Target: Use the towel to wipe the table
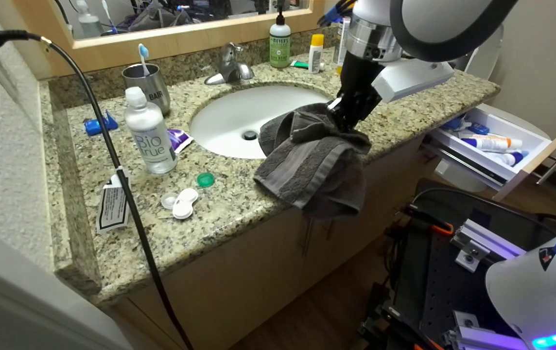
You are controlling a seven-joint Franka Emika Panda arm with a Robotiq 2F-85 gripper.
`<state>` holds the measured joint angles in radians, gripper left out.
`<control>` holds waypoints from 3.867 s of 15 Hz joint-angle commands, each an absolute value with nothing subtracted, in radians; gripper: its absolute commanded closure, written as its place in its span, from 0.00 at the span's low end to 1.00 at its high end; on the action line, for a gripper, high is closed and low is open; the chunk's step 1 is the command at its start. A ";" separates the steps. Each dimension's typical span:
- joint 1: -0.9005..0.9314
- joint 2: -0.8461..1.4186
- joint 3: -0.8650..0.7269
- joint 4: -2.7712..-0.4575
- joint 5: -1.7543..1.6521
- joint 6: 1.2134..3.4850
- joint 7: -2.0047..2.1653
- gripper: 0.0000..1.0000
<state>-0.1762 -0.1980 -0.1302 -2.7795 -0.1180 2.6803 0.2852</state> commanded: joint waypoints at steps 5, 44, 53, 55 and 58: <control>-0.075 -0.212 0.042 -2.774 -0.095 2.643 0.377 0.98; -0.739 0.475 -0.571 -1.766 0.269 2.437 0.596 0.98; -0.656 0.584 -0.572 -1.776 0.153 2.557 0.798 0.98; -0.626 0.611 -0.580 -1.815 0.139 2.569 0.813 0.92; -0.624 0.629 -0.574 -1.799 0.172 2.539 0.833 0.63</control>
<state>-0.6254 0.6315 -0.5780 -1.7859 0.1543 2.5428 0.8219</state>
